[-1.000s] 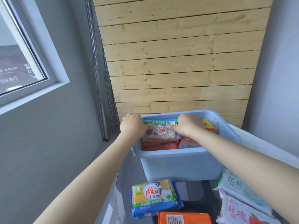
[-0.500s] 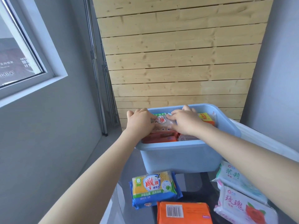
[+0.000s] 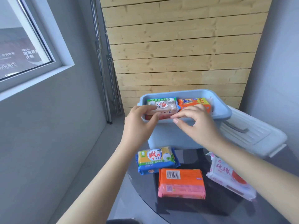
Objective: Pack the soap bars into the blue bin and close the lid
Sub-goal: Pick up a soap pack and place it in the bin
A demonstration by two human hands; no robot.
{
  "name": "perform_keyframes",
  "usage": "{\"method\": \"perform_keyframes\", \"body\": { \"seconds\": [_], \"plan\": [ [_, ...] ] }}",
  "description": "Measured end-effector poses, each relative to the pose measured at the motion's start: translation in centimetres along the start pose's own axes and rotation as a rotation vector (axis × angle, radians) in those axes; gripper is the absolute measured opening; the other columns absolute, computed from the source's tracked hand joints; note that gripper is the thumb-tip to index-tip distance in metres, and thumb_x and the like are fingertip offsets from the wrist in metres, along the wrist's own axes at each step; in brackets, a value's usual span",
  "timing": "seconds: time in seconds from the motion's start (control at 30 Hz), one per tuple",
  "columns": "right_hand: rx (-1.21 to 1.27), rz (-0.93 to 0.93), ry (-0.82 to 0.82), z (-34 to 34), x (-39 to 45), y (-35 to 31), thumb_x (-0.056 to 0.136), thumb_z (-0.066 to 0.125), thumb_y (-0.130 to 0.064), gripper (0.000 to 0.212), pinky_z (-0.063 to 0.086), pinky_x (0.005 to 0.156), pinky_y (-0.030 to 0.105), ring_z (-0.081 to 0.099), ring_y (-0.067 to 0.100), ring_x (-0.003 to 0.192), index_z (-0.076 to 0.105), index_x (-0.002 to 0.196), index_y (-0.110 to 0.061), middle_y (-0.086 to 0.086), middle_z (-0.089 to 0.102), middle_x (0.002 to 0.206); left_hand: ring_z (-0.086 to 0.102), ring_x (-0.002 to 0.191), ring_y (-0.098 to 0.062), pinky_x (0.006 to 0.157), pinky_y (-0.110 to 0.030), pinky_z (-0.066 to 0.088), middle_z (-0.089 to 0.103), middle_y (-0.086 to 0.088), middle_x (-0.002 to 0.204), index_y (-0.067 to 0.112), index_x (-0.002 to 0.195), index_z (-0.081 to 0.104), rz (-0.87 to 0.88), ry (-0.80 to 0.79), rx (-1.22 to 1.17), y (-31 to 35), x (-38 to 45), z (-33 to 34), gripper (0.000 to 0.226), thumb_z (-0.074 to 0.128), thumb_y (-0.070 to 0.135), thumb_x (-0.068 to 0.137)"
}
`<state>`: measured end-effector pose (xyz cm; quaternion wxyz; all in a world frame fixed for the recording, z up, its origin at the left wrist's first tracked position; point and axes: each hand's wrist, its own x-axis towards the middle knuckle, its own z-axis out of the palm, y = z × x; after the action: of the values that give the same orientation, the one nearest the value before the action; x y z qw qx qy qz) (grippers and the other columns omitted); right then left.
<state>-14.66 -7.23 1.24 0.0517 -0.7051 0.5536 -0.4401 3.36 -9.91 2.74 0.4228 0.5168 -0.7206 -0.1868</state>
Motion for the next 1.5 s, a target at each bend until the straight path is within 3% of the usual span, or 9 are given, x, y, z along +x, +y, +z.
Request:
{"method": "perform_keyframes", "body": {
  "seconds": [0.13,0.33,0.53,0.67,0.83,1.03,1.17,1.43,1.5],
  "plan": [
    [0.013,0.015,-0.084,0.8,-4.1,0.0,0.082,0.066,-0.023,0.009,0.031,0.074,0.003,0.047,0.002,0.084,0.074,0.086,-0.024,-0.022,0.061,0.079,0.058,0.089,-0.002,0.075,-0.004,0.038,0.061,0.011,0.099,0.028,0.101,0.07,-0.051,-0.034,-0.018,-0.7,-3.7,0.1,0.018,0.065,0.032,0.084],
    [0.008,0.364,-0.38,3.8,-6.3,1.4,0.089,0.057,-0.029,0.032,0.042,0.078,0.014,0.06,0.005,0.094,0.063,0.119,-0.02,-0.005,0.067,0.113,0.048,0.119,-0.02,0.104,-0.041,0.039,0.051,-0.004,0.126,0.026,0.122,0.059,-0.348,-0.204,0.155,-4.5,-6.2,1.5,0.039,0.059,0.04,0.086],
    [-0.006,0.536,-0.564,5.4,-6.7,1.4,0.092,0.052,-0.03,0.044,0.045,0.098,0.041,0.058,0.031,0.115,0.055,0.123,0.002,0.019,0.063,0.123,0.048,0.121,-0.029,0.086,-0.034,0.047,0.037,-0.012,0.141,0.016,0.143,0.03,-0.621,-0.36,0.129,-6.6,-6.9,2.5,0.064,0.052,0.045,0.09],
    [0.092,0.504,-0.539,5.6,-6.5,1.1,0.092,0.053,-0.025,0.03,0.048,0.094,0.047,0.063,0.029,0.107,0.065,0.116,-0.013,0.015,0.071,0.111,0.059,0.092,-0.021,0.058,-0.026,0.045,0.061,-0.01,0.121,0.01,0.126,0.045,-0.644,-0.325,0.022,-6.7,-6.9,2.6,0.044,0.055,0.034,0.091],
    [0.189,0.548,-0.412,4.8,-6.7,0.8,0.087,0.061,-0.026,0.035,0.053,0.09,0.035,0.065,0.01,0.098,0.063,0.121,-0.018,0.002,0.071,0.113,0.059,0.091,-0.019,0.067,-0.03,0.048,0.06,-0.002,0.11,0.012,0.121,0.049,-0.564,-0.235,-0.015,-5.9,-7.0,1.9,0.037,0.058,0.03,0.09],
    [0.195,0.616,-0.228,1.8,-8.1,1.5,0.075,0.073,-0.034,0.014,0.058,0.073,0.039,0.068,0.01,0.075,0.07,0.085,-0.025,-0.008,0.071,0.077,0.066,0.097,-0.019,0.081,-0.037,0.057,0.064,-0.002,0.113,0.015,0.13,0.047,-0.53,-0.285,-0.173,-4.3,-8.6,2.1,0.053,0.068,0.028,0.084],
    [0.216,0.674,-0.232,0.0,-9.8,1.8,0.074,0.076,-0.028,0.017,0.052,0.055,0.028,0.064,0.011,0.06,0.069,0.083,-0.016,-0.004,0.069,0.067,0.068,0.096,-0.022,0.084,-0.044,0.057,0.066,-0.005,0.113,0.016,0.13,0.047,-0.509,-0.327,-0.191,-3.2,-10.0,2.7,0.056,0.071,0.027,0.081],
    [0.227,0.755,-0.294,-0.8,-12.1,1.4,0.075,0.075,-0.03,0.025,0.053,0.05,0.026,0.063,0.012,0.066,0.063,0.087,-0.012,-0.002,0.068,0.076,0.066,0.094,-0.017,0.073,-0.031,0.058,0.061,-0.001,0.114,0.016,0.127,0.045,-0.528,-0.422,-0.097,-2.4,-11.5,2.8,0.053,0.068,0.033,0.083],
    [0.231,0.818,-0.334,-0.7,-12.1,1.6,0.076,0.072,-0.034,0.028,0.059,0.065,0.036,0.066,0.016,0.08,0.058,0.093,-0.016,0.002,0.069,0.089,0.066,0.088,-0.014,0.068,-0.028,0.057,0.064,0.002,0.108,0.016,0.12,0.049,-0.571,-0.491,-0.106,-2.4,-11.3,2.7,0.044,0.063,0.039,0.085]
  ]
}}
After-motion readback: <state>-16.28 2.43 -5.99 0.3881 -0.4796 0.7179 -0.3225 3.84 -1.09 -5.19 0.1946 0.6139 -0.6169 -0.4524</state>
